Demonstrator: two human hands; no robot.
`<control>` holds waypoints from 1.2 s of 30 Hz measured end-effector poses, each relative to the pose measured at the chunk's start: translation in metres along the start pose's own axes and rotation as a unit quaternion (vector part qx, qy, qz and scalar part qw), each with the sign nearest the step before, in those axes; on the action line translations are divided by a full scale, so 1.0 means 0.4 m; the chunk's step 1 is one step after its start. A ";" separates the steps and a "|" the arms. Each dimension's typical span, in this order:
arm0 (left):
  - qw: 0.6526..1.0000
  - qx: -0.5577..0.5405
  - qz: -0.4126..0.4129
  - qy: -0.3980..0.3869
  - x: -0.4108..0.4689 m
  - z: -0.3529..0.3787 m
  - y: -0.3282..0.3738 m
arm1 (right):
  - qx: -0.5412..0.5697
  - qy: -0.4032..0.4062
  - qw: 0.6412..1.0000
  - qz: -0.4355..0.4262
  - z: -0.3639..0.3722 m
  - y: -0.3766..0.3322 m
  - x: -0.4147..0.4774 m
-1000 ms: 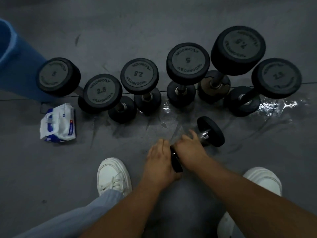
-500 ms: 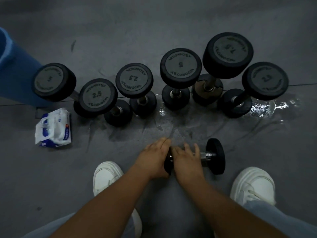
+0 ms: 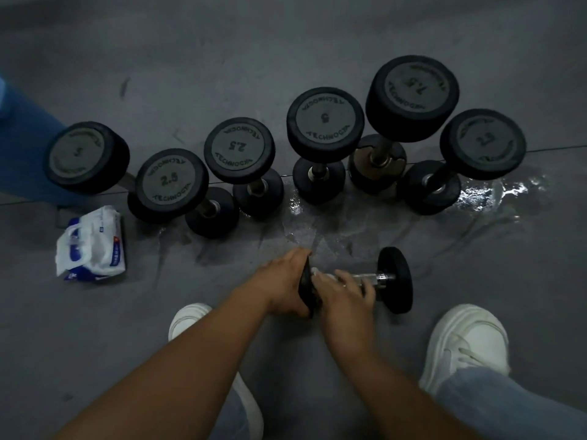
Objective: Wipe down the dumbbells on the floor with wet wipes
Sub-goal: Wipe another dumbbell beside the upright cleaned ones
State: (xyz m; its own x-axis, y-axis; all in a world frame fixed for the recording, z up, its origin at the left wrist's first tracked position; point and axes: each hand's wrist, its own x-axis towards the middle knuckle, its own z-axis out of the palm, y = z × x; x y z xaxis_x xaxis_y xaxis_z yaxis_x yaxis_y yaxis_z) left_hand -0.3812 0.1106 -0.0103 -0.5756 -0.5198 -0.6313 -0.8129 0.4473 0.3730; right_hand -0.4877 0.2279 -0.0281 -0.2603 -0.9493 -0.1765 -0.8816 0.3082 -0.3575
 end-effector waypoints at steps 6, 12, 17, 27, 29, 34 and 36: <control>0.997 -0.006 0.031 0.064 -0.046 0.018 0.003 | -0.045 -0.138 0.987 -0.065 -0.040 0.055 0.131; 0.985 0.102 0.018 0.141 -0.037 0.062 0.009 | -0.046 -0.138 0.986 -0.078 -0.035 0.060 0.136; 0.996 0.028 -0.028 0.077 -0.045 0.057 0.009 | -0.027 -0.034 0.998 -0.055 -0.009 0.008 0.011; 0.983 0.026 -0.044 0.176 -0.079 0.128 0.091 | -0.012 -0.082 0.996 -0.036 -0.016 0.010 0.012; 0.985 0.021 -0.043 0.164 -0.067 0.119 0.080 | -0.003 -0.039 0.997 -0.060 -0.006 0.022 0.015; 0.991 0.014 -0.040 0.130 -0.046 0.104 0.059 | 0.018 -0.048 0.997 -0.050 -0.030 0.036 0.110; 0.991 0.007 -0.032 0.133 -0.037 0.097 0.049 | 0.032 -0.018 0.999 -0.029 -0.027 0.040 0.086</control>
State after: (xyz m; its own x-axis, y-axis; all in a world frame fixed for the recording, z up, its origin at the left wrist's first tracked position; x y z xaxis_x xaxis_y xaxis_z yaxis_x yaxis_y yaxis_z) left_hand -0.3853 0.1553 -0.0202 -0.5281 -0.7196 -0.4509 -0.8478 0.4165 0.3282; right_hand -0.5150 0.1997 -0.0301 -0.1932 -0.9632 -0.1867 -0.8675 0.2566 -0.4261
